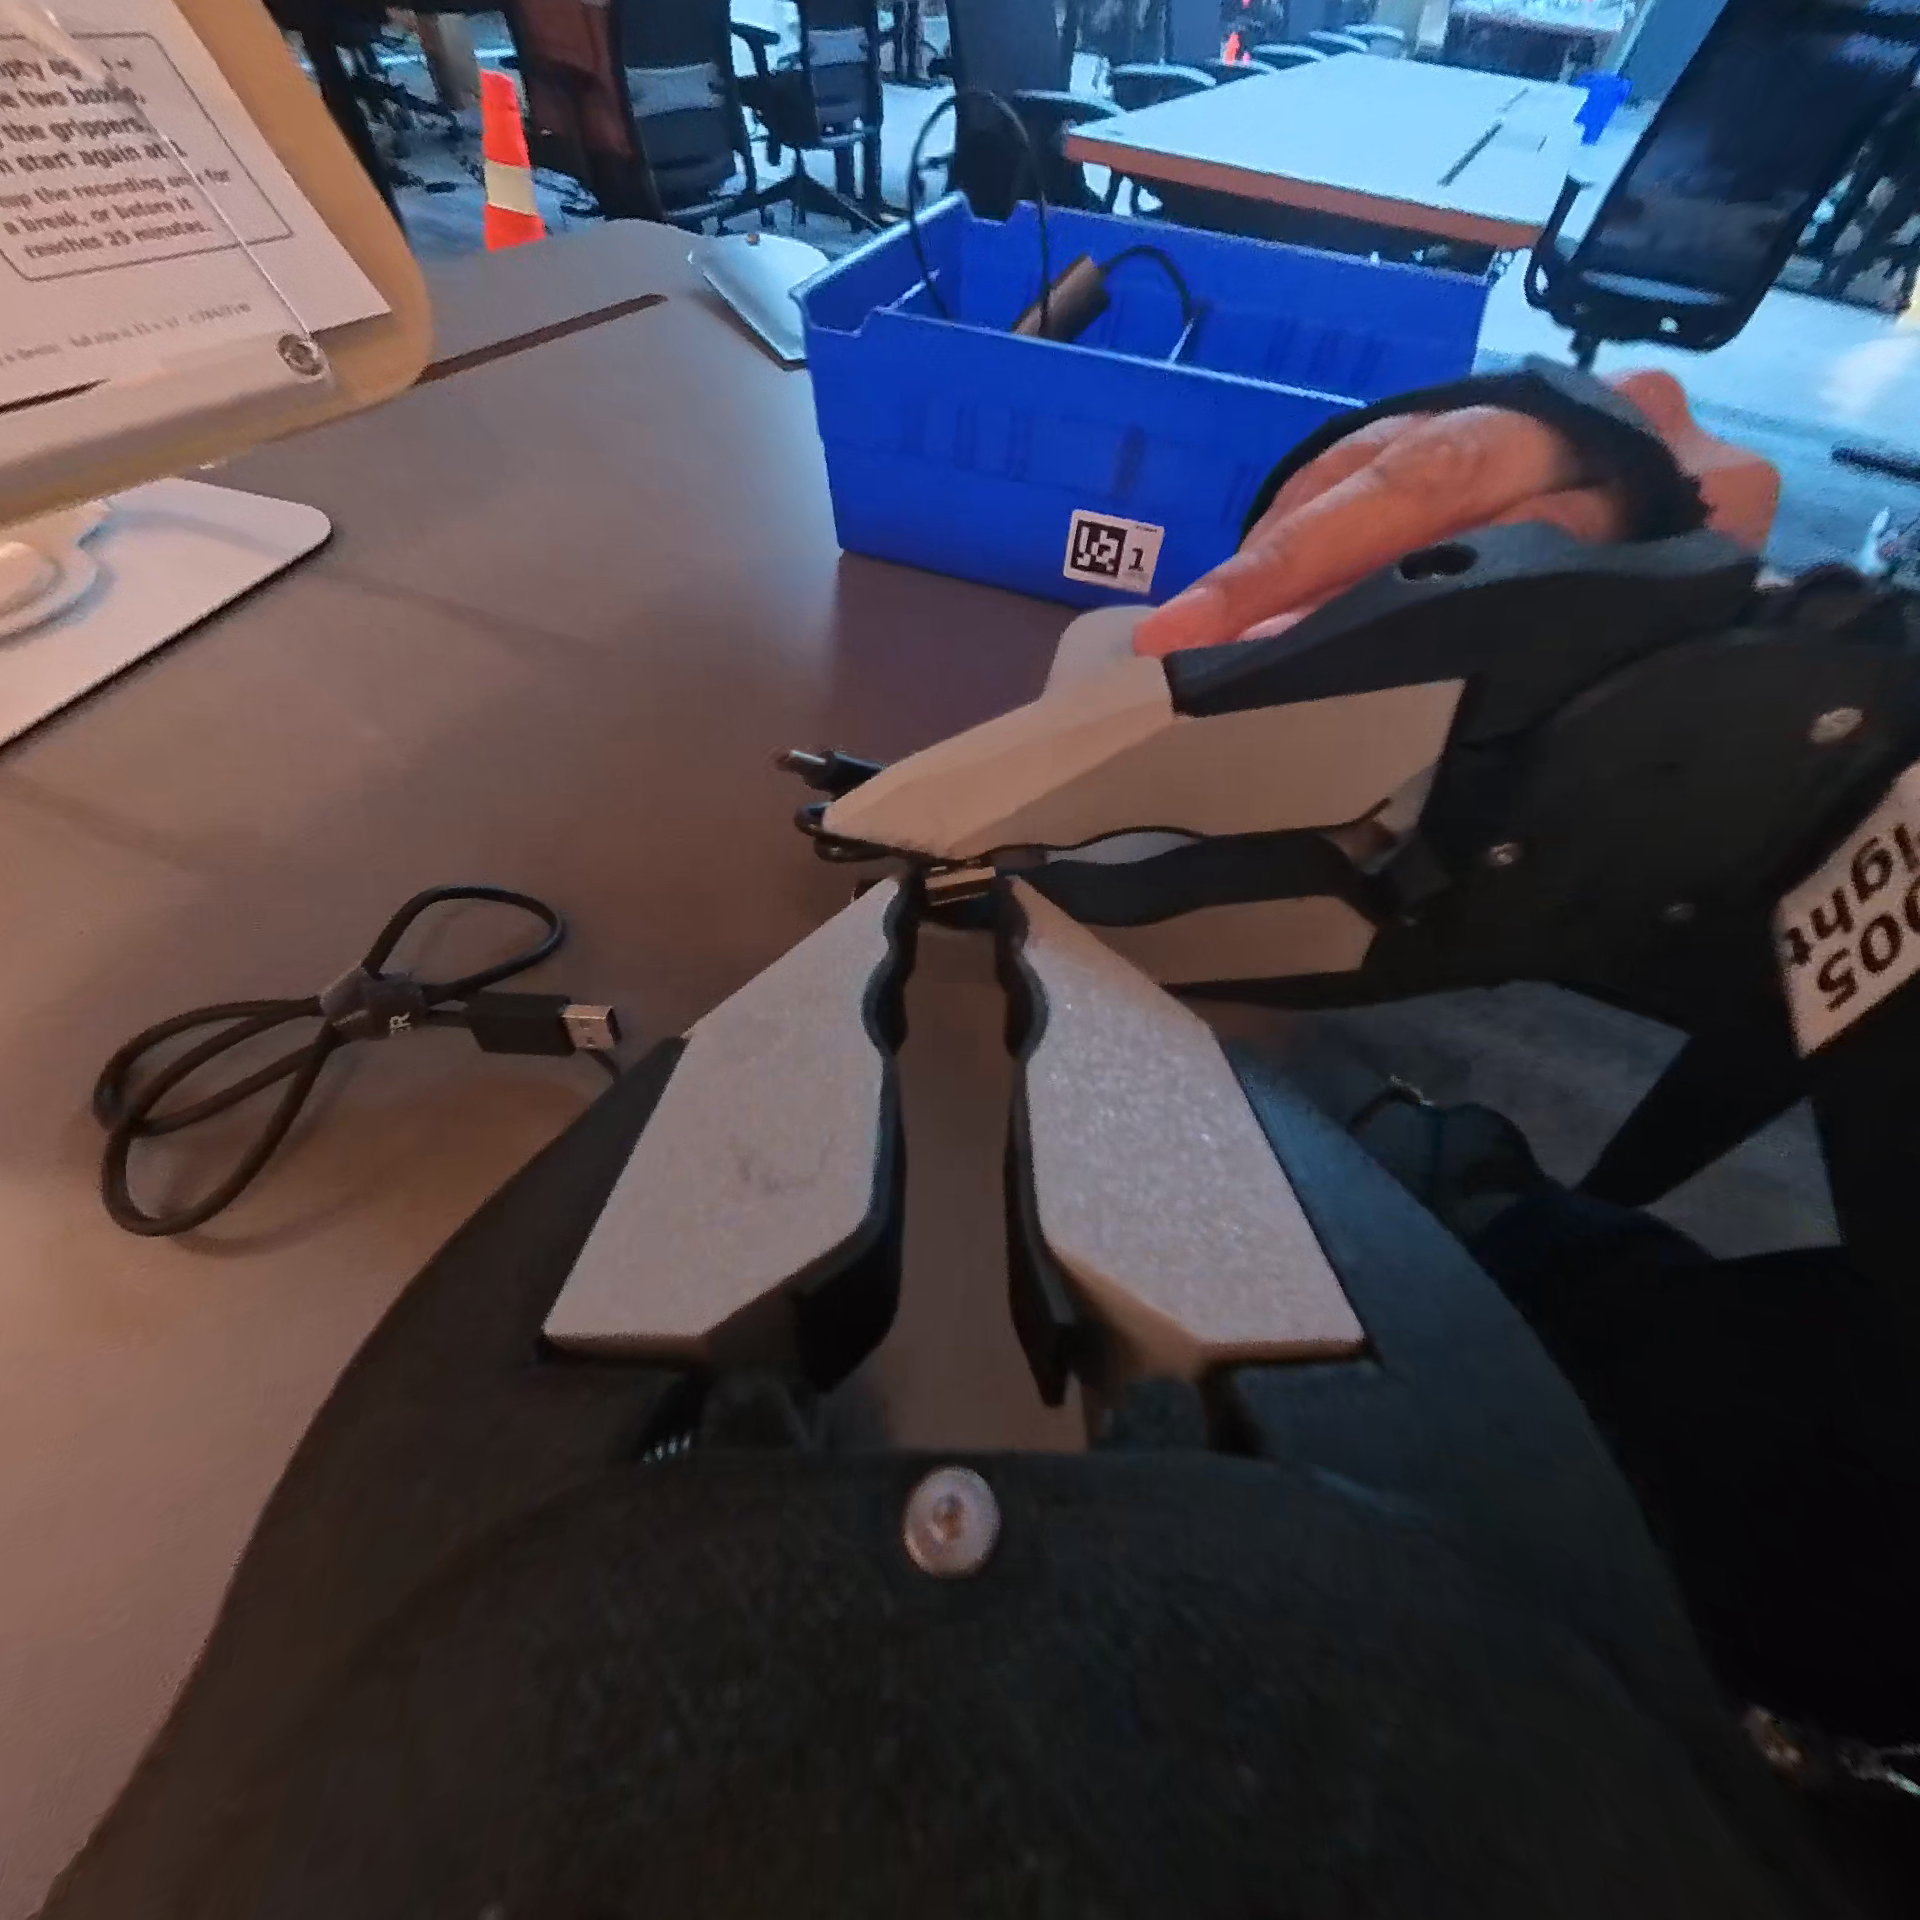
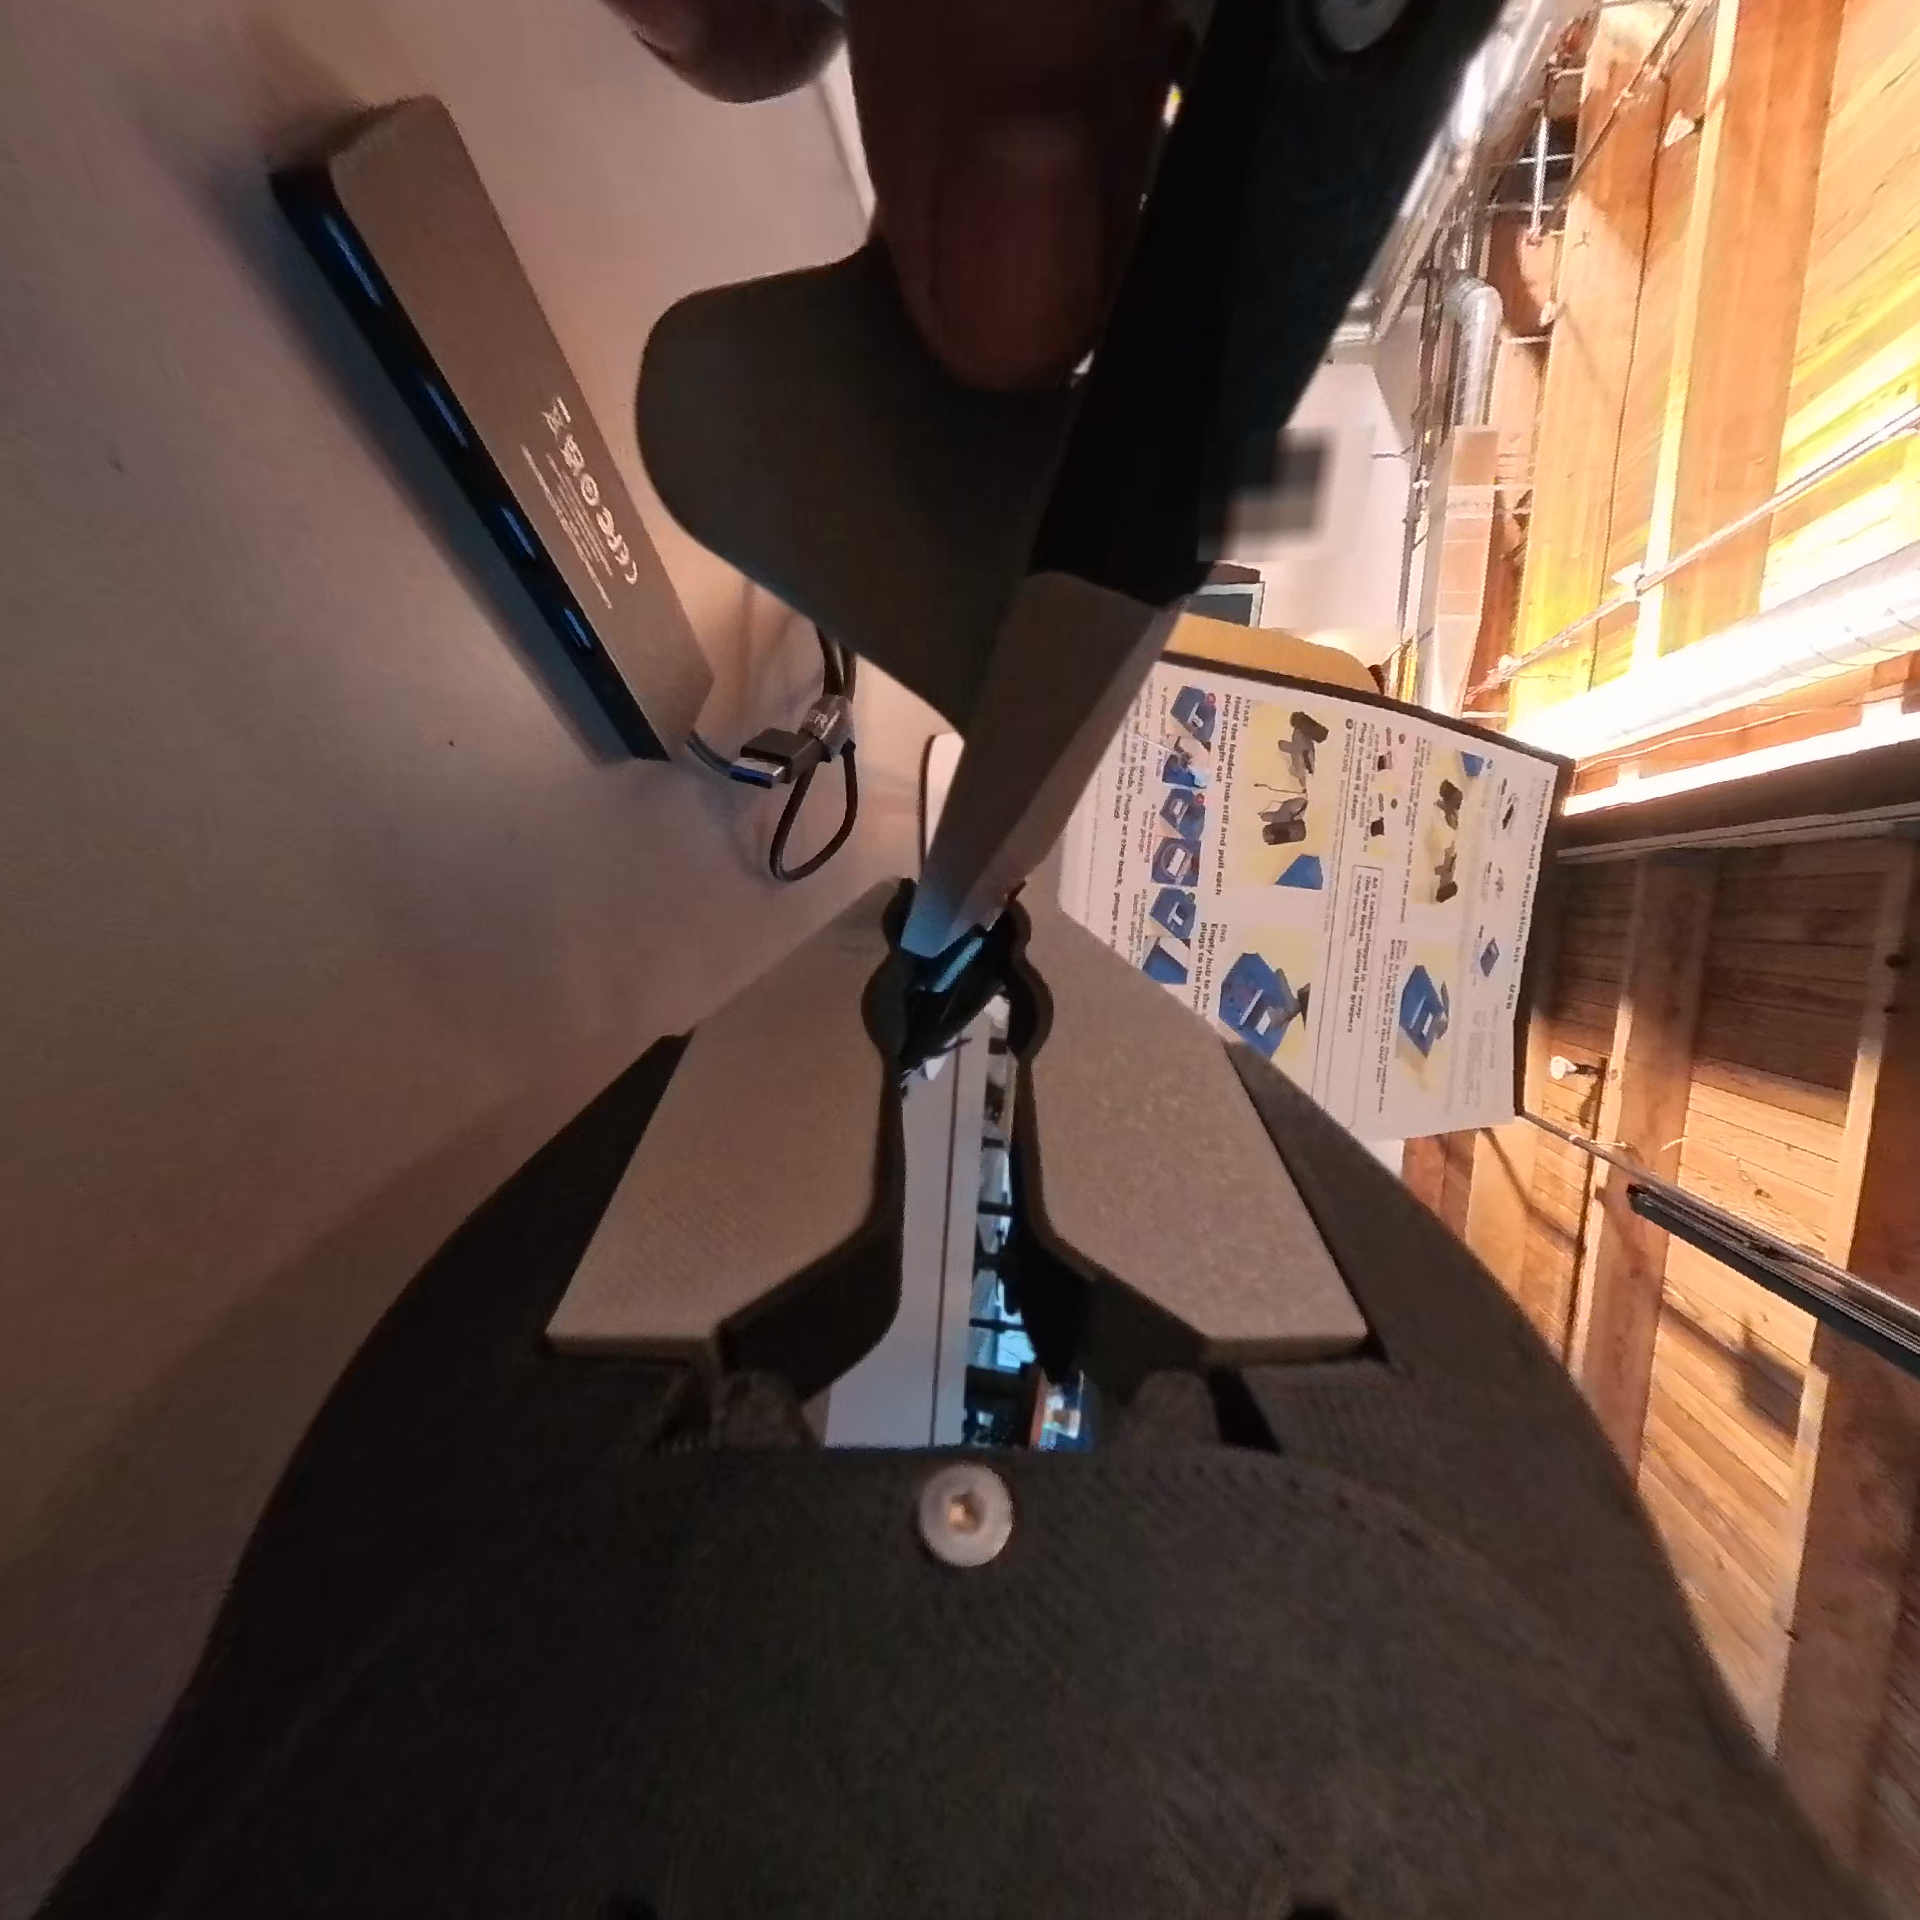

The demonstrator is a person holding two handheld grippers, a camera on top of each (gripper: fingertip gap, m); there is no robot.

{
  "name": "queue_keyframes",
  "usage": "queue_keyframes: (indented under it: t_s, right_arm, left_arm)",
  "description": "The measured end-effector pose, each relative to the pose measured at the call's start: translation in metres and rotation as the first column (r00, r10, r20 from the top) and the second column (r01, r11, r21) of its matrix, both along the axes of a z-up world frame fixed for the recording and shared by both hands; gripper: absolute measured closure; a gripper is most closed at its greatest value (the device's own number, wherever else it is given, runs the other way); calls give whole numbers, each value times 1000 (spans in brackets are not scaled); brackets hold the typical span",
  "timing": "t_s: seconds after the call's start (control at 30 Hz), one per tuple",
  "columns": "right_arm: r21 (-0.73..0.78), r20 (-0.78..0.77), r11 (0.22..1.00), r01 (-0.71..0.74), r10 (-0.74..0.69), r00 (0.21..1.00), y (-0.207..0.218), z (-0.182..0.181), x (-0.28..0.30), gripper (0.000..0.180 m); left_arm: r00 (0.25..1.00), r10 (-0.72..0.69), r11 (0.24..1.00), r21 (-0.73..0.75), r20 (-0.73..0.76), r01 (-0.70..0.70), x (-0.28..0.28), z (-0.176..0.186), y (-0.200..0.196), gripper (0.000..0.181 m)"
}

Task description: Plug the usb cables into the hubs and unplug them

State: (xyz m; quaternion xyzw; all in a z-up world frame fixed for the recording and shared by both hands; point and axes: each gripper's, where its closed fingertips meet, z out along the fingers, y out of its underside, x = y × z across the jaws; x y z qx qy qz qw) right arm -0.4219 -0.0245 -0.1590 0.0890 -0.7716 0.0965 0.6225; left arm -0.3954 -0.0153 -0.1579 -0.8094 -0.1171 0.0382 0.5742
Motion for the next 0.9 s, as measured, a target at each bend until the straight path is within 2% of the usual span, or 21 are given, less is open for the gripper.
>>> queue_keyframes:
  t_s: [0.1,0.23,0.27,0.3,0.4,0.43,0.47,0.5,0.63,0.77,0.83,0.9]
  right_arm:
    - [-54,62,997,-52,55,997,-5,-3,5,166]
    - [-246,251,961,-123,186,950,-11,-4,19,157]
    - [-282,295,950,-130,215,931,-11,-5,23,155]
    - [-303,334,944,-131,234,913,-11,-6,26,153]
    - [-292,422,952,-93,215,881,-1,-18,27,144]
    - [-303,431,948,-95,225,874,-2,-19,28,157]
    - [-332,445,937,-106,255,858,-5,-20,30,160]
    - [-365,458,926,-98,271,847,-7,-19,29,180]
    - [-373,438,927,-34,208,875,3,-20,12,180]
    - [-459,454,888,28,207,867,11,-14,2,180]
    - [-529,493,842,106,203,846,18,-12,-7,180]
    - [-603,512,785,140,247,823,19,-8,-10,180]
  left_arm:
    - [997,-53,997,-53,-50,51,5,-1,-5,171]
    - [974,-189,980,-90,-122,178,18,1,-10,171]
    - [962,-224,972,-102,-155,210,22,2,-11,171]
    - [944,-253,965,-124,-212,231,26,3,-13,181]
    - [875,-289,957,-133,-389,257,37,16,-14,181]
    - [877,-273,961,-143,-396,235,35,17,-15,181]
    - [891,-244,968,-152,-382,200,29,15,-15,181]
    - [907,-221,971,-166,-358,172,23,11,-15,181]
    - [974,-178,966,-216,-141,145,8,-19,-20,181]
    - [986,-165,972,-161,31,168,7,-23,-17,181]
    - [992,-120,980,-152,44,126,2,-26,-13,164]
    - [996,-76,986,-147,45,82,-2,-30,-5,156]
